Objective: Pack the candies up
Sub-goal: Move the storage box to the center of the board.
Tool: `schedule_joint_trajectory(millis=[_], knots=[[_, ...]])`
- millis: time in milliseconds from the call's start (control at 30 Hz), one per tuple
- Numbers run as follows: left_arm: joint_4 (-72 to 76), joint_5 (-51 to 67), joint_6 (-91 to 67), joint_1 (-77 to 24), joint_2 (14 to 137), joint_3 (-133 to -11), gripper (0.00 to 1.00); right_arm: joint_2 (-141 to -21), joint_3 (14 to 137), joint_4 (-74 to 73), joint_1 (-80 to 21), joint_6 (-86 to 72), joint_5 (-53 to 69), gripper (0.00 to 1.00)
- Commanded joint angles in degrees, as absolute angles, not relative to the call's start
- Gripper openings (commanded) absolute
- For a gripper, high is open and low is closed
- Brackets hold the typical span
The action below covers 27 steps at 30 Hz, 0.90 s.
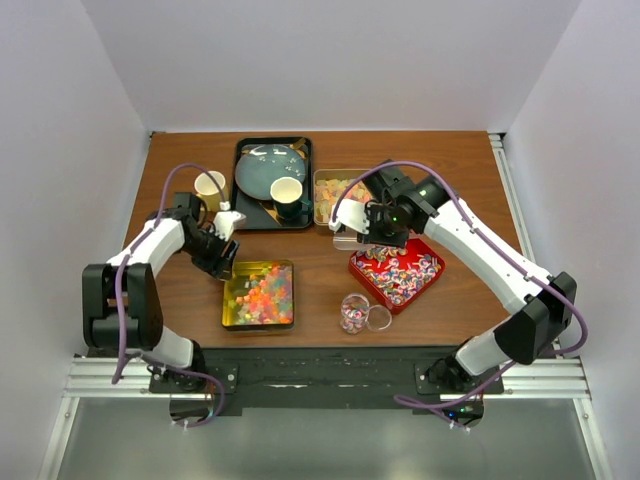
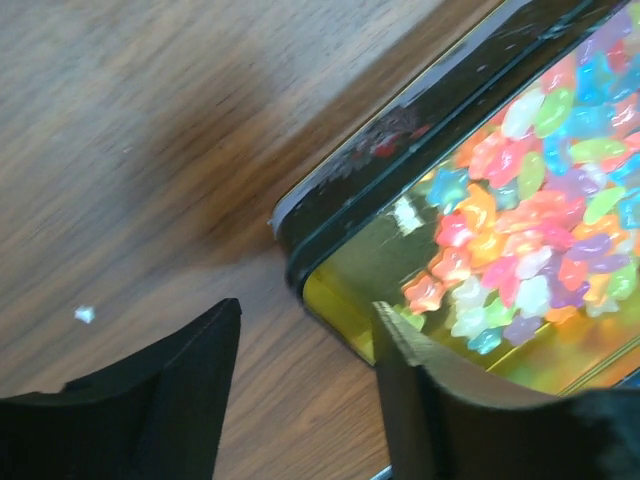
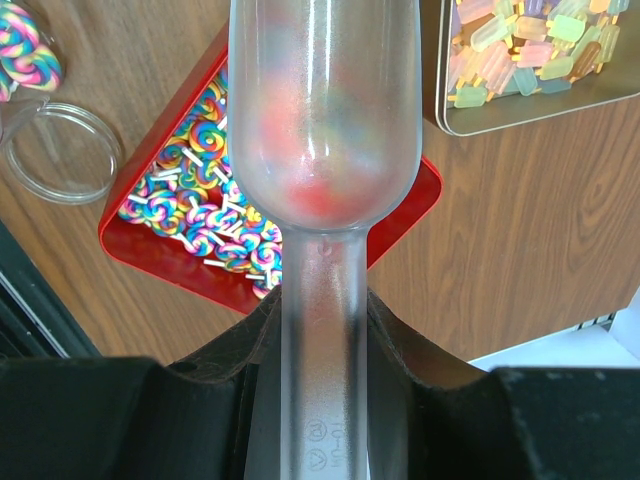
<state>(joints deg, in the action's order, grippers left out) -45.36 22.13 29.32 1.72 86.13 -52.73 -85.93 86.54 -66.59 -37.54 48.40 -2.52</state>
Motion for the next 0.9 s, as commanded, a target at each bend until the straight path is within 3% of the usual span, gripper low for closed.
schedule_joint_trajectory(millis=[0, 100, 200, 600, 867], knots=[[-44.7, 26.3, 29.9, 0.9, 90.0, -56.5, 0.48, -85.4, 88.4, -65.0, -37.4, 47.7, -4.3, 0.0], [-43.9, 27.1, 29.0, -2.6, 92.1, -58.5, 0.37, -85.4, 88.4, -65.0, -37.4, 47.8, -4.7, 0.0], [-42.5, 27.2, 27.7, -6.7, 93.9, -60.2, 0.31, -85.3, 88.3, -64.9, -37.3, 47.8, -5.3, 0.0], [-37.1, 27.3, 26.2, -19.4, 101.7, -70.2, 0.27, -83.0, 84.9, -64.0, -34.6, 48.0, -7.8, 0.0], [-38.5, 29.0, 27.2, -26.5, 111.5, -86.8, 0.27, -81.1, 82.2, -63.5, -31.1, 47.8, -7.2, 0.0]])
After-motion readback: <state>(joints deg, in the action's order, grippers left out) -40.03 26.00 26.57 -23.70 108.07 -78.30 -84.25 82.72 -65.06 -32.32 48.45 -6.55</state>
